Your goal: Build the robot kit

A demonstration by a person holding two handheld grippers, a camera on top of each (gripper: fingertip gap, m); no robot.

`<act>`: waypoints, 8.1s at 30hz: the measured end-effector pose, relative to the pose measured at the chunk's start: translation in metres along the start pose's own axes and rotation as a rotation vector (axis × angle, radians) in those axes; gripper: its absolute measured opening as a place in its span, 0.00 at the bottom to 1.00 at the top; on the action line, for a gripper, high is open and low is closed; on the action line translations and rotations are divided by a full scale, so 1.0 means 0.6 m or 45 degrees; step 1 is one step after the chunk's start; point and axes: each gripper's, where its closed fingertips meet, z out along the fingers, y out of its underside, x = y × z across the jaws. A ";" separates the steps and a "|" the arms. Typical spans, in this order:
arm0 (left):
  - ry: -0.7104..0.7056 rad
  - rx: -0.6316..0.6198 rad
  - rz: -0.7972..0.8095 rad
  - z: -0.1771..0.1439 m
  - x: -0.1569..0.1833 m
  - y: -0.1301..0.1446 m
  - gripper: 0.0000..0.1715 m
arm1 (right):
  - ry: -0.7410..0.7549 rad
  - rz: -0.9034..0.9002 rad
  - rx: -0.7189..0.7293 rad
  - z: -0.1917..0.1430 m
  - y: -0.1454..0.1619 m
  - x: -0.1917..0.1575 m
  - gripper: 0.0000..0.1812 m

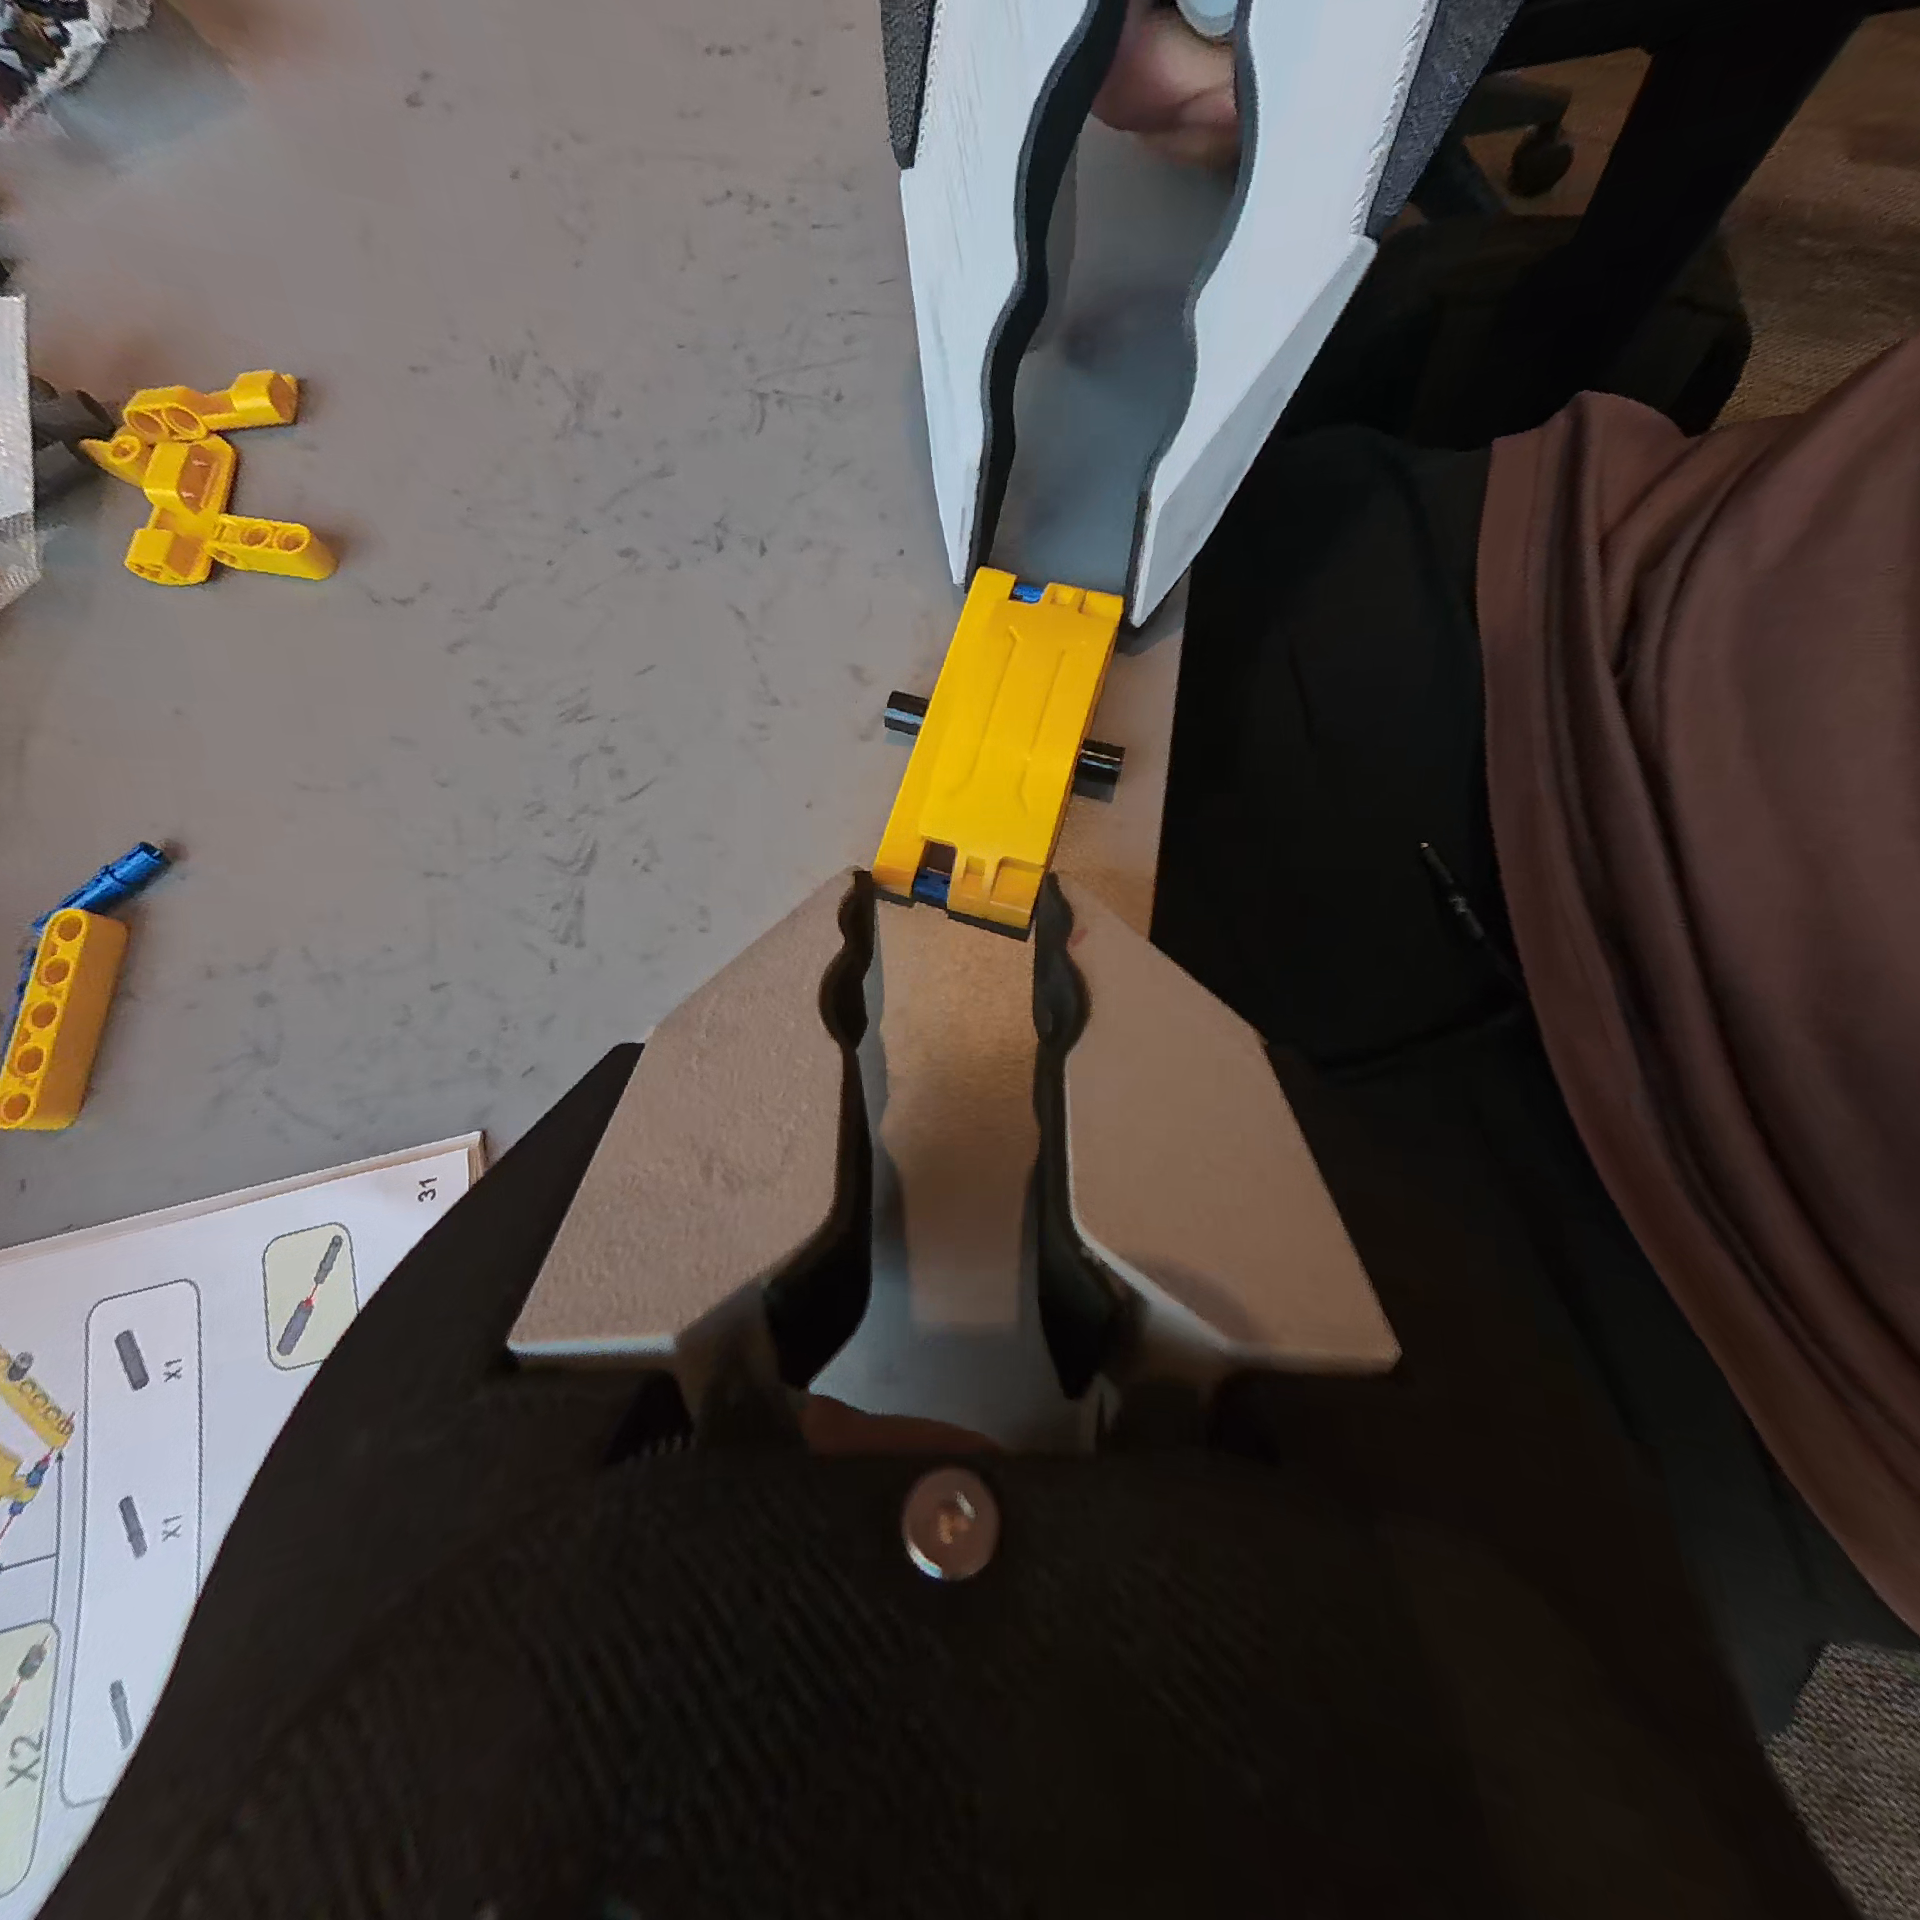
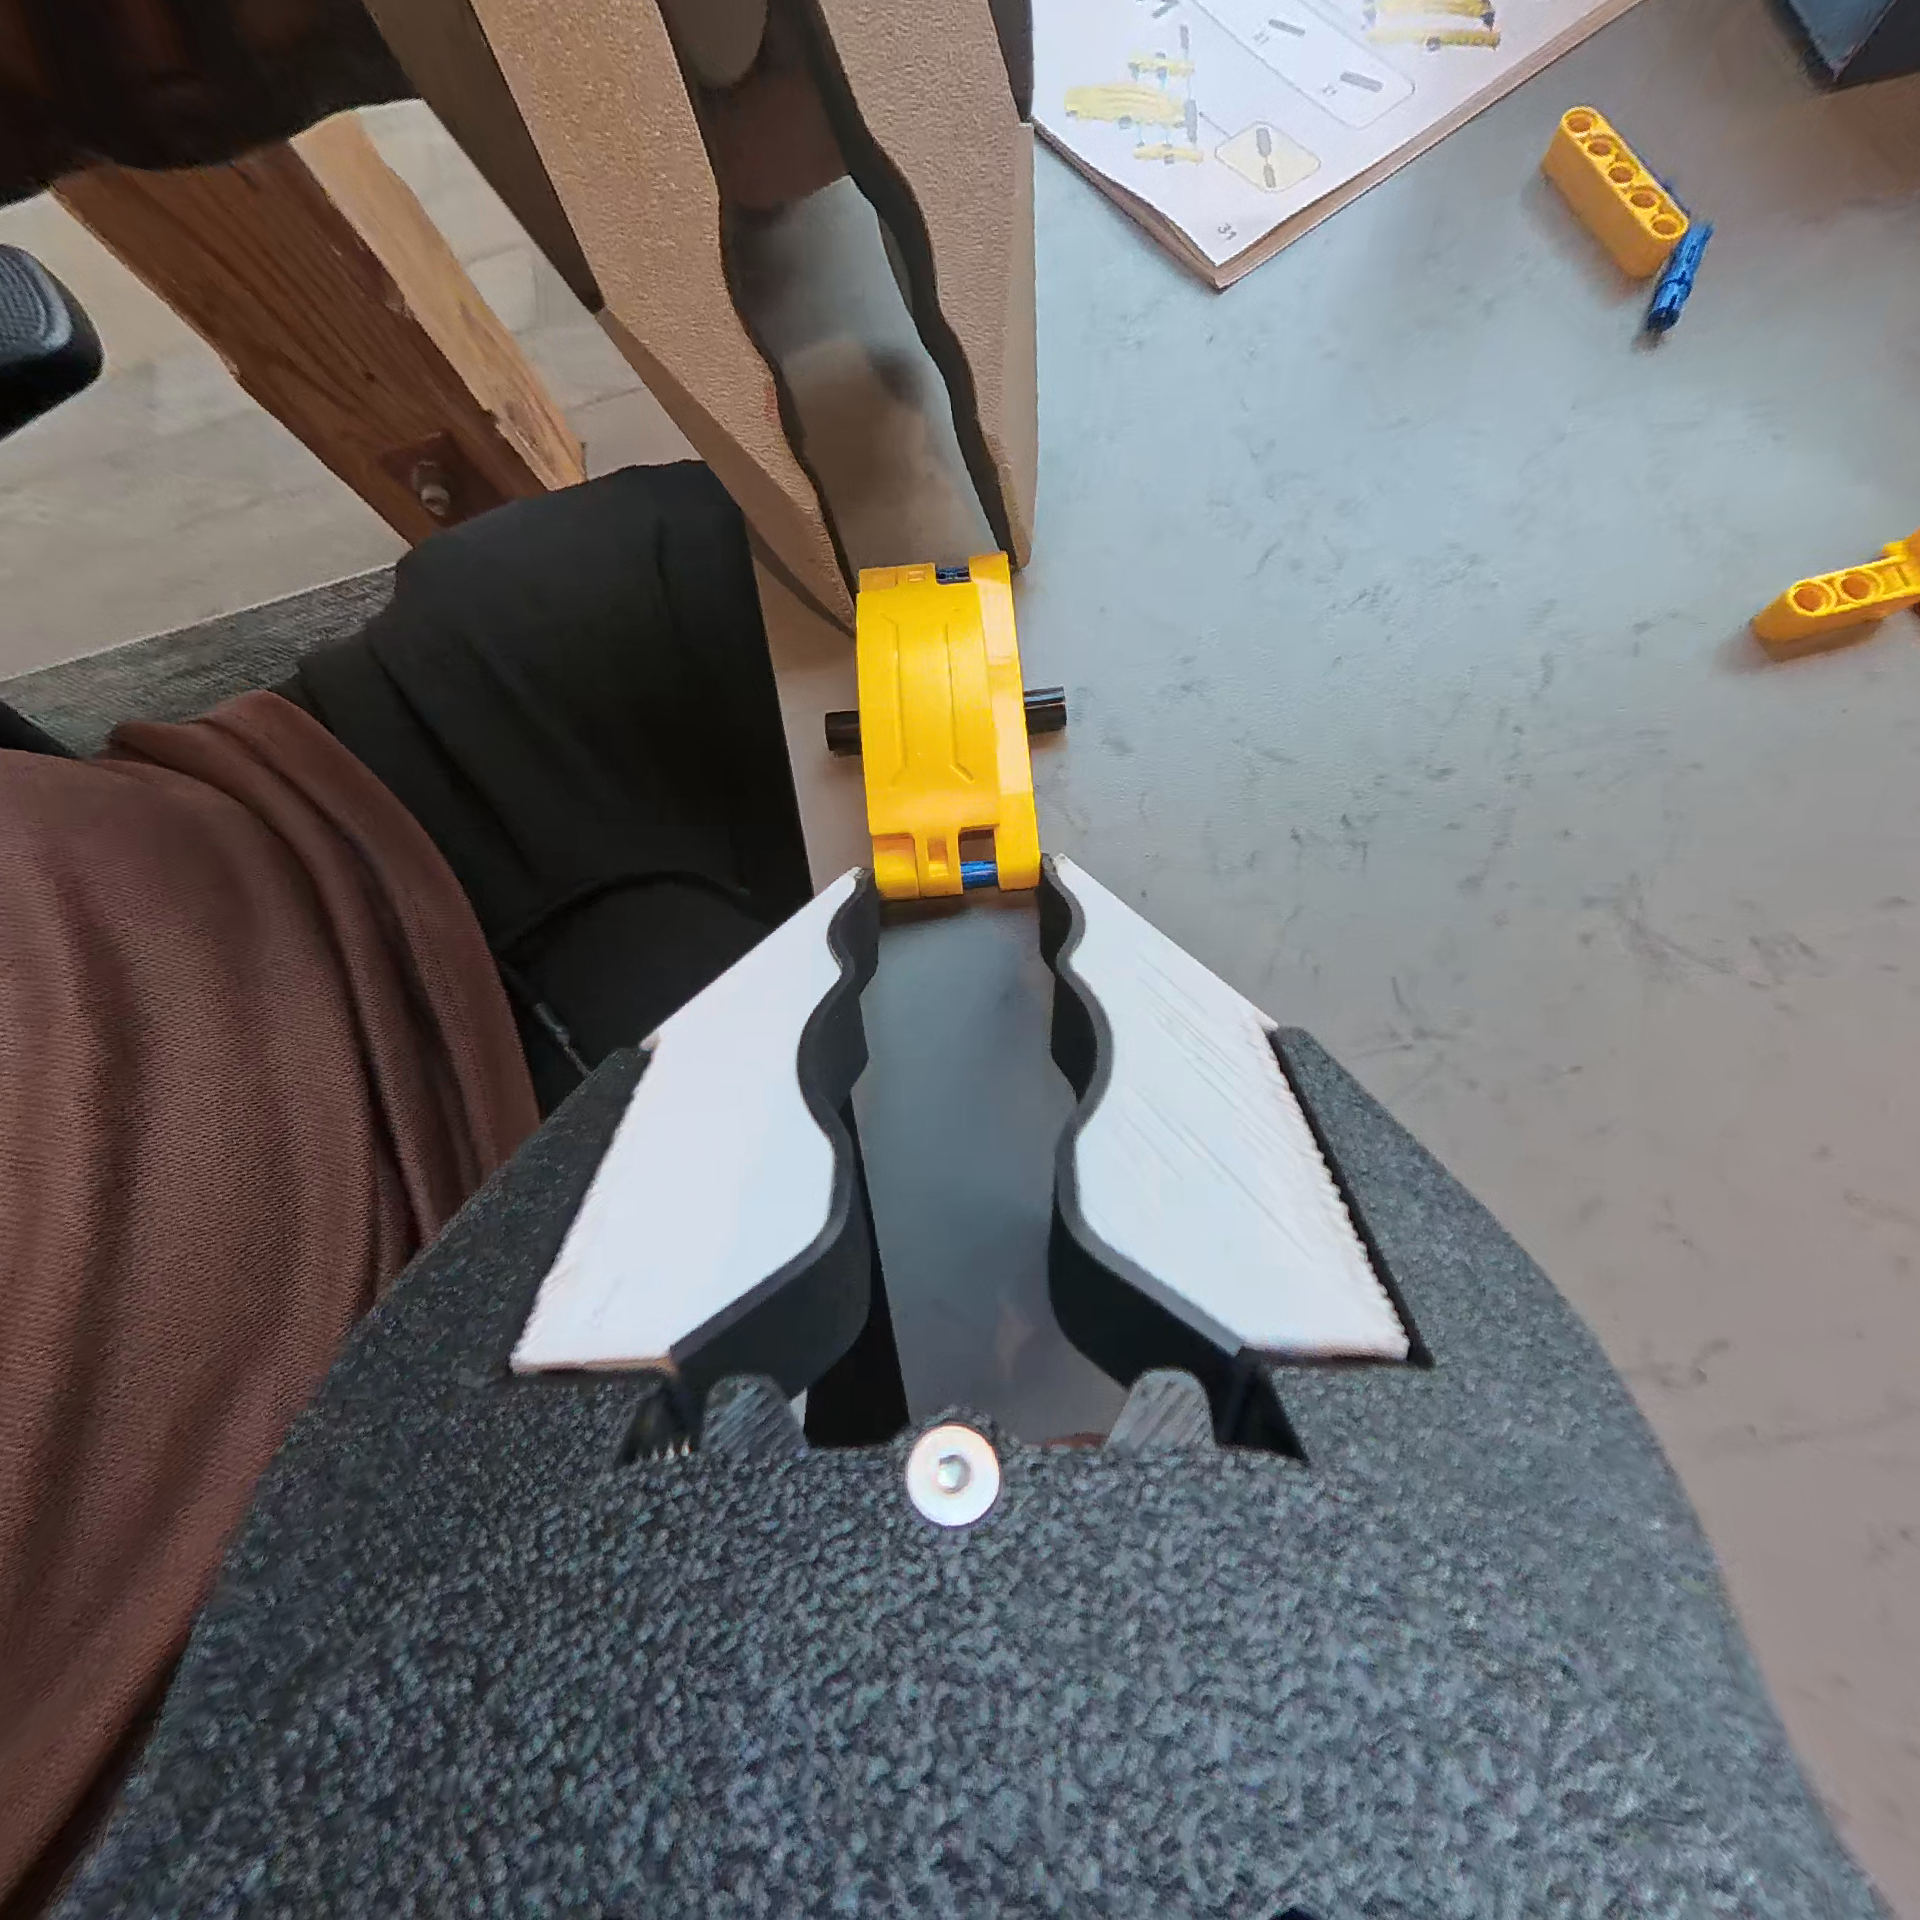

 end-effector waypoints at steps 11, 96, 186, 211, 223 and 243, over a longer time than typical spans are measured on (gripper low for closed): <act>-0.019 0.002 0.001 -0.001 0.001 0.000 0.17 | 0.070 -0.060 -0.004 -0.007 0.007 0.005 0.16; -0.377 0.395 -0.069 -0.064 -0.006 -0.016 0.21 | 0.138 -0.210 0.217 -0.025 -0.036 -0.008 0.20; -0.212 0.195 -0.303 -0.095 0.004 0.068 0.30 | -0.041 -0.478 -0.172 0.062 -0.118 -0.042 0.02; -0.239 0.153 -0.176 -0.079 0.013 0.061 0.27 | -0.034 -0.433 -0.206 0.074 -0.103 -0.036 0.06; -0.328 -0.059 0.107 -0.061 0.030 0.065 0.28 | 0.005 -0.135 -0.309 0.034 -0.059 0.025 0.18; -0.200 -0.048 0.095 -0.047 0.062 0.052 0.27 | 0.290 -0.211 -0.219 -0.025 -0.068 0.099 0.04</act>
